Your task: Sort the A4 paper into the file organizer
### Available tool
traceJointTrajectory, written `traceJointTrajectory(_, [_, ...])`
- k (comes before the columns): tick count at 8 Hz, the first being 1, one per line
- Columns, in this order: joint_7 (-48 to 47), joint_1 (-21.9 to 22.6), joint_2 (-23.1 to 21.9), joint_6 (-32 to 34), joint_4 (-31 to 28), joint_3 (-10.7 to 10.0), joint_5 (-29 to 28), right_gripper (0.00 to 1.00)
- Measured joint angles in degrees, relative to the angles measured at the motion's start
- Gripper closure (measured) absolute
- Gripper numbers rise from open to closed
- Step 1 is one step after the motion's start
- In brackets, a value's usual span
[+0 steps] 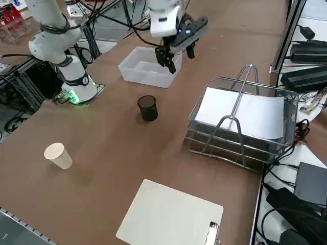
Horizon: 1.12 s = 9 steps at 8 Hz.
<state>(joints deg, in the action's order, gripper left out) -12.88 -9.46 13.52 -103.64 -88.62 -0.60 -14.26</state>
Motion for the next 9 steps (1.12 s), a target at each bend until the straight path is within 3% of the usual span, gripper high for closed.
traceJointTrajectory(3, [14.2, 0.0, -3.6, 1.7, 0.3, 0.0, 7.5, 0.00])
traceJointTrajectory(7, [16.7, 2.6, -4.8, 12.9, 6.1, 0.7, 13.2, 0.00])
traceJointTrajectory(9, [17.6, 3.2, -7.6, 14.2, 3.2, 0.7, 14.2, 0.00])
